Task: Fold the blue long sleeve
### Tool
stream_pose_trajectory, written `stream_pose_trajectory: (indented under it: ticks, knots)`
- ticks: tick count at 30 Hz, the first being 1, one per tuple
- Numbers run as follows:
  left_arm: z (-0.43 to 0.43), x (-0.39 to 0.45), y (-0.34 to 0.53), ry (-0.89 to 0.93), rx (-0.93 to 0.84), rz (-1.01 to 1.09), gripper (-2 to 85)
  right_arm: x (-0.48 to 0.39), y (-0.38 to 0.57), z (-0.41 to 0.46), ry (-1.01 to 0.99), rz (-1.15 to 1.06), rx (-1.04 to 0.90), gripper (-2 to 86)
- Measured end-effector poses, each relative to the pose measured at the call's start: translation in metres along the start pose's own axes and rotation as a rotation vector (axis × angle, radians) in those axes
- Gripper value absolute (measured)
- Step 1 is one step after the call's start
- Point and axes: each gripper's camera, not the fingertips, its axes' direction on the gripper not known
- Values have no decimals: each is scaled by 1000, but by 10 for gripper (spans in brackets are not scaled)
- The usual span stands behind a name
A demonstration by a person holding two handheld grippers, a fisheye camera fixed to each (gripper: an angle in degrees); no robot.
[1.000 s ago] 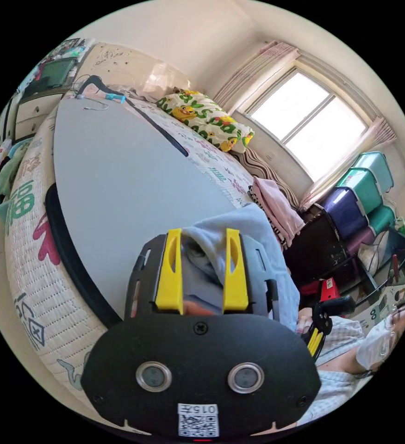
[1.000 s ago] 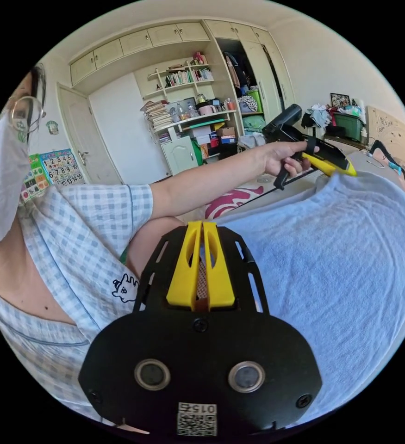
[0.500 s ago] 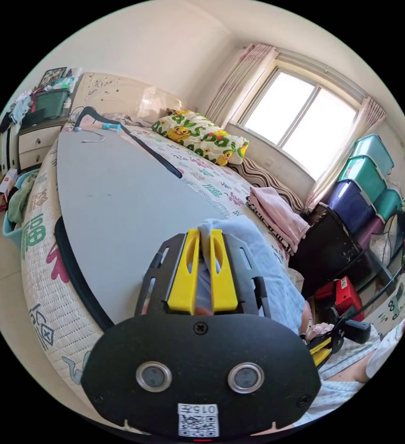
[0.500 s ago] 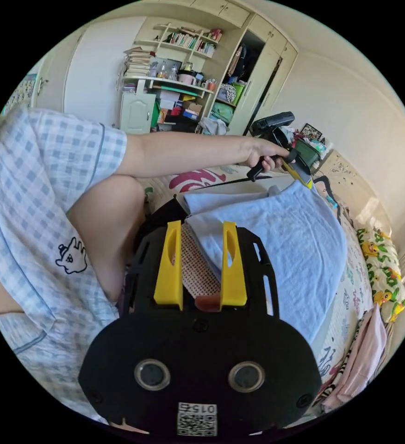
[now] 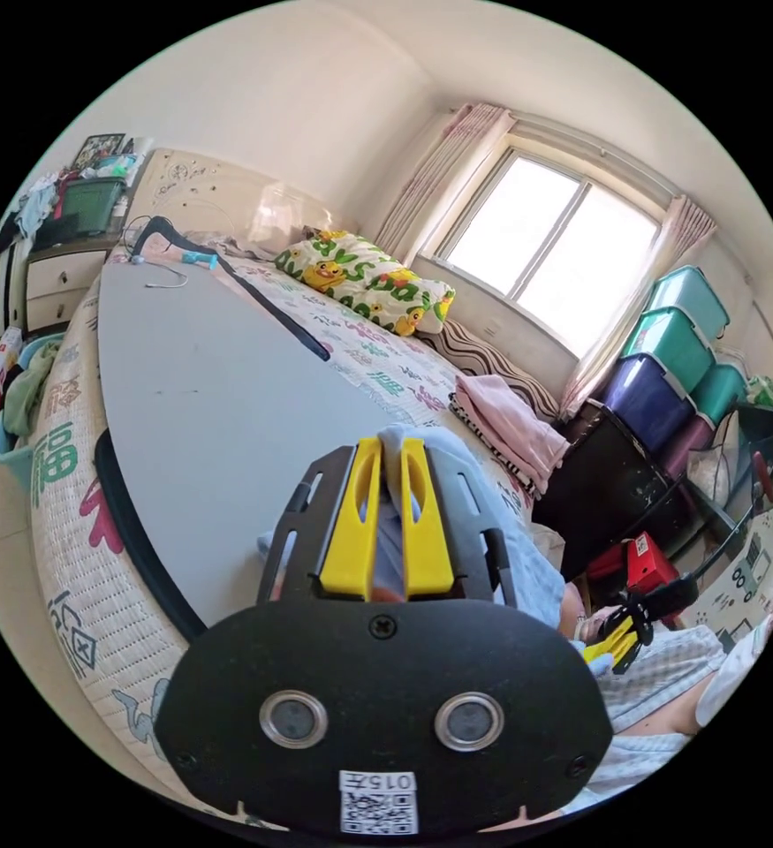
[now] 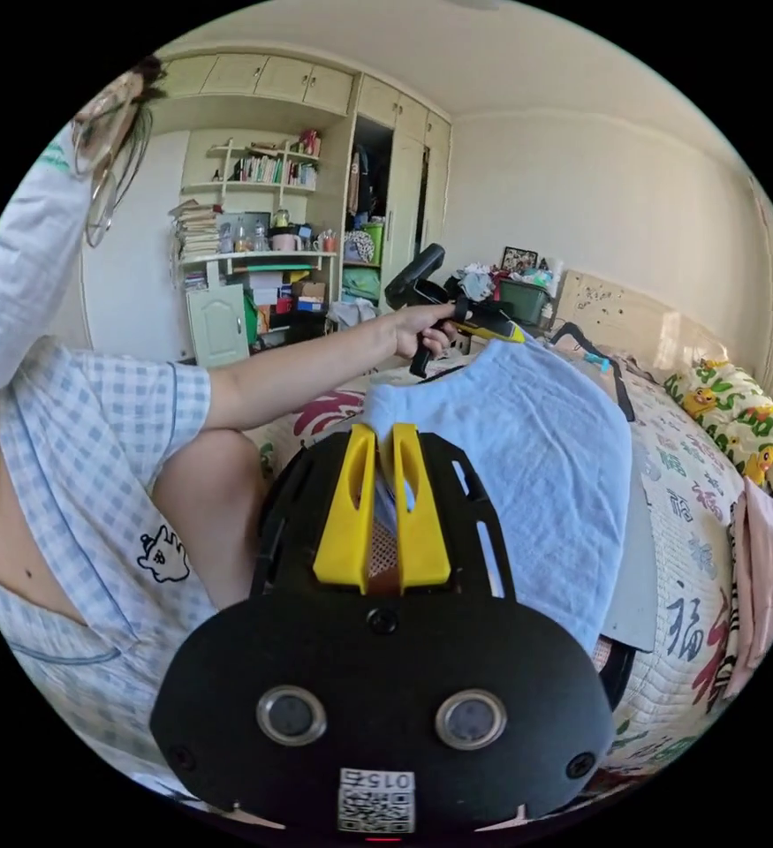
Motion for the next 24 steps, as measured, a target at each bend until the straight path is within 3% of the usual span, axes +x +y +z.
stream_pose_trajectory:
  ticks: [5, 12, 24]
  knots:
    - [-26, 24, -6, -27, 59, 64, 12, -27, -24, 5, -56, -58, 59, 36]
    - [13, -13, 21, -286, -172, 27, 13, -37, -11, 93, -104, 9, -147, 38]
    - [47, -9, 18, -355, -258, 44, 16, -77, -49, 88, 24, -45, -162, 46]
